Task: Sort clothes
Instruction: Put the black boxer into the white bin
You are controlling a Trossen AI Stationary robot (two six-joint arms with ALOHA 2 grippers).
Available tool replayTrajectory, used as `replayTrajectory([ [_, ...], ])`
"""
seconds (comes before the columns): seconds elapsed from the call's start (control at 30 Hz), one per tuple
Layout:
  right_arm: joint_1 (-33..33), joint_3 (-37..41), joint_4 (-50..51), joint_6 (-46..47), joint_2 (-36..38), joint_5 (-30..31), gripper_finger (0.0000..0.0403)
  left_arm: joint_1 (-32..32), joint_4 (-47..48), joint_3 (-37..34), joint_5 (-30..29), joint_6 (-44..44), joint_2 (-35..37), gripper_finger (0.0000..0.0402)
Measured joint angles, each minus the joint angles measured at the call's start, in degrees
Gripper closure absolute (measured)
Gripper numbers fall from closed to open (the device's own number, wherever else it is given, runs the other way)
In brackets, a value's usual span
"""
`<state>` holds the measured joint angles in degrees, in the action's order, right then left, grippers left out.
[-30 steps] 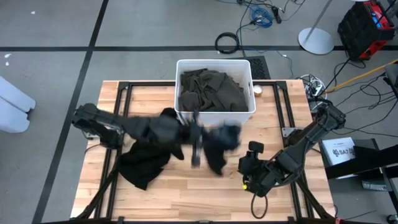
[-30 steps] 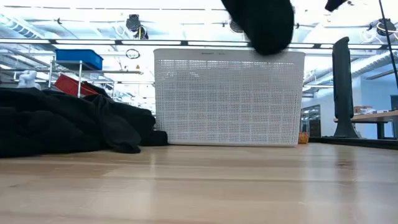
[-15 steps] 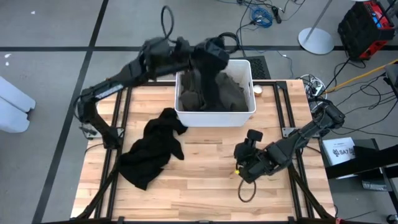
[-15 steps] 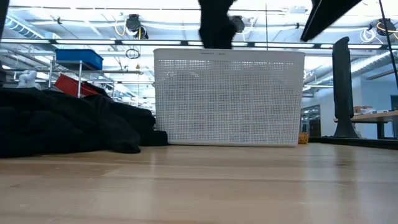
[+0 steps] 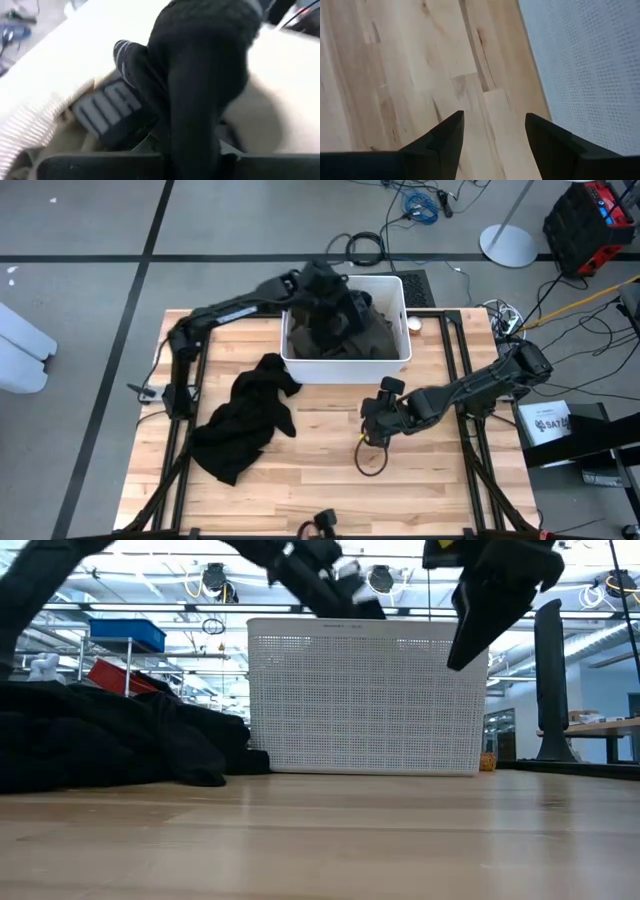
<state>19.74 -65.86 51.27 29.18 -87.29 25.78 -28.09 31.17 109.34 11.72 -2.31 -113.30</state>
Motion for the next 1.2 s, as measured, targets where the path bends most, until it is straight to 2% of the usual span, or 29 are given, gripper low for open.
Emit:
replayTrajectory([
  [0.23,-1.0,3.2,-1.0,0.2,0.0,-0.9,0.0202,-1.0,-0.7,0.3,-0.6,-1.2,-9.5,0.0385],
  [0.5,-0.8,5.1,-3.0,0.6,0.0,-3.8,0.0202,-1.2,1.2,0.5,-1.3,-1.2,-14.2,0.0386],
  [0.7,-0.8,5.5,-3.3,0.6,0.0,-5.4,0.0203,-1.7,5.2,0.5,-12.8,-1.1,-14.1,0.0386],
  [0.9,-0.8,5.5,-3.4,0.5,0.0,-6.5,0.0203,-3.0,10.3,0.4,-19.6,3.5,-13.9,0.0386],
  [1.0,-0.8,5.5,-3.5,0.3,0.0,-6.5,0.0203,-3.0,10.7,0.4,-19.6,4.9,-13.9,0.0386],
  [1.2,-0.9,5.5,-5.2,-1.3,0.0,-6.5,0.0203,-2.9,10.7,0.4,-13.7,5.0,-13.9,0.0372],
])
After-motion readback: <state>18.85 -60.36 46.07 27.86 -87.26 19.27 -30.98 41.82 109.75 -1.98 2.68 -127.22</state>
